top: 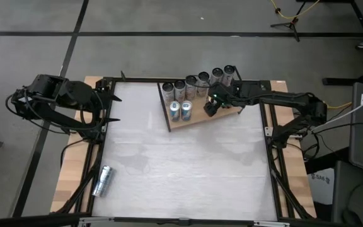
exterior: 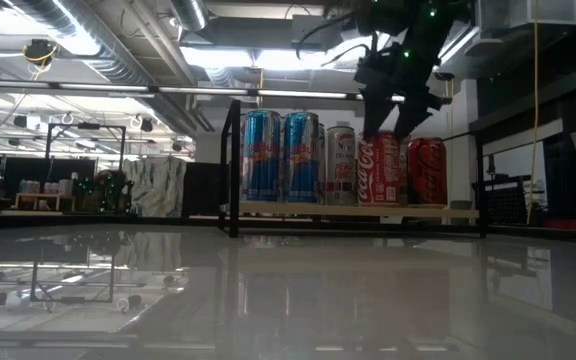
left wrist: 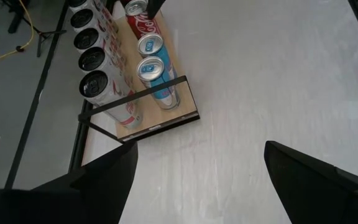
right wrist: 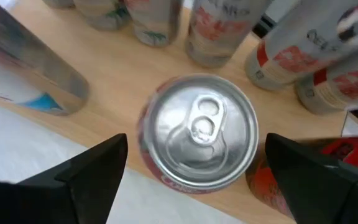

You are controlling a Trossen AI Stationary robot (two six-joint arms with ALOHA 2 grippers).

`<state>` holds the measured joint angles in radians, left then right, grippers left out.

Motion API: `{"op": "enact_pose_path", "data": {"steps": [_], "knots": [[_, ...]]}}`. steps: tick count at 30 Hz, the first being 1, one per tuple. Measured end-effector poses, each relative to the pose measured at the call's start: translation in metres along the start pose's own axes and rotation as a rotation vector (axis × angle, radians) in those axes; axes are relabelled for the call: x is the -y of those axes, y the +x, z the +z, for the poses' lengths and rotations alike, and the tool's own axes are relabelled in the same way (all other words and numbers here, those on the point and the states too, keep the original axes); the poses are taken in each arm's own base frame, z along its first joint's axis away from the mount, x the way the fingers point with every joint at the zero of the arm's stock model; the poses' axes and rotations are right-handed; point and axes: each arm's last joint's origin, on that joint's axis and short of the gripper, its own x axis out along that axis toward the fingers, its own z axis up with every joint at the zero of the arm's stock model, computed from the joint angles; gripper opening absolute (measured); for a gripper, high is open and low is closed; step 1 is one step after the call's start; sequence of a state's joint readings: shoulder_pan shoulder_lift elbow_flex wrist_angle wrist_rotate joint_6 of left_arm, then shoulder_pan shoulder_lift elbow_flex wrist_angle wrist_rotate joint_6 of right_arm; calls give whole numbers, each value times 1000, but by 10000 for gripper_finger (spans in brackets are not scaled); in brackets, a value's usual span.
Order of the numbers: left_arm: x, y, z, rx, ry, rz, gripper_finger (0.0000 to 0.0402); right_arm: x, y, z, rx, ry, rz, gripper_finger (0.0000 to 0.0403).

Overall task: Place canned beverage on shelf
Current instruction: Adjust the red black soda can on the shelf

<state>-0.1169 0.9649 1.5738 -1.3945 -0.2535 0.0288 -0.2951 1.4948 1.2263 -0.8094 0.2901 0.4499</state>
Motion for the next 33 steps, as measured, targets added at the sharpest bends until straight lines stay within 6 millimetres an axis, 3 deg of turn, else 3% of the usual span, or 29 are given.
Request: {"op": "enact_pose_path", "data": {"steps": [13,33], "knots": [[0,0,0,0,0,0,341,-5,19,-3,-47,-1,-29,369],[0,0,0,0,0,0,341,-1,6,15,-36,46,61,369]]}}
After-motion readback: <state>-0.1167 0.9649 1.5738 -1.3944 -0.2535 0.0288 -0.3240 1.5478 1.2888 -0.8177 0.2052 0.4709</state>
